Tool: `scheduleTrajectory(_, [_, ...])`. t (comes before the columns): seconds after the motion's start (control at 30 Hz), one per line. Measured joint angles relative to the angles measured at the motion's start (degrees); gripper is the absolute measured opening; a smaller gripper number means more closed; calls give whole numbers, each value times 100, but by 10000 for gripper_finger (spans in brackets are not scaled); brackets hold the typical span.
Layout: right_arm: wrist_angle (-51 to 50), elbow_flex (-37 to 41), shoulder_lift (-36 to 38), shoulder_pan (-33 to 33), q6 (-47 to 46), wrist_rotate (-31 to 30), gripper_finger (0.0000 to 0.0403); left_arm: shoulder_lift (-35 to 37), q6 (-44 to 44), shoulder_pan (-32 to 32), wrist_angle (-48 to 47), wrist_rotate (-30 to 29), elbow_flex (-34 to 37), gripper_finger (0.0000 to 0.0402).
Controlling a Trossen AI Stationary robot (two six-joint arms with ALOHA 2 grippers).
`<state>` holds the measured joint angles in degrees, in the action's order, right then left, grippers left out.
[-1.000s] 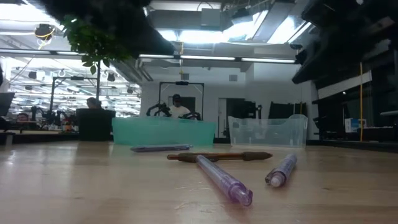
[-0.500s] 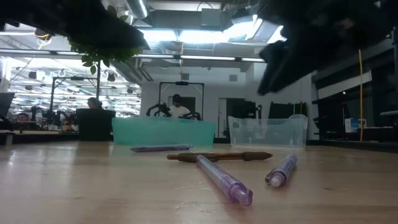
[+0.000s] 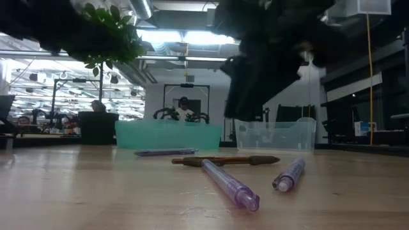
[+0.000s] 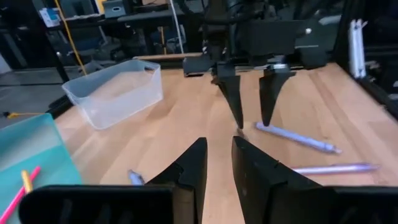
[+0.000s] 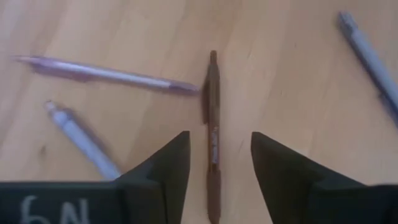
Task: Sort pens & pencils
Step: Put the brown pen into the transparent bin
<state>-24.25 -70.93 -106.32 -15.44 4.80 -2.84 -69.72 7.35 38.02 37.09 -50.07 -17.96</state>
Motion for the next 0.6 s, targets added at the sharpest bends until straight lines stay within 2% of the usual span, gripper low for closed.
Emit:
scheduleTrajectory(0.47, [68, -11, -603, 184, -334, 25, 167, -2, 320, -136, 101, 19, 450, 69])
scheduleTrajectory(0.6, [-47, -5, -600, 184, -498, 283, 167, -2, 428, -135, 135, 43, 468, 69])
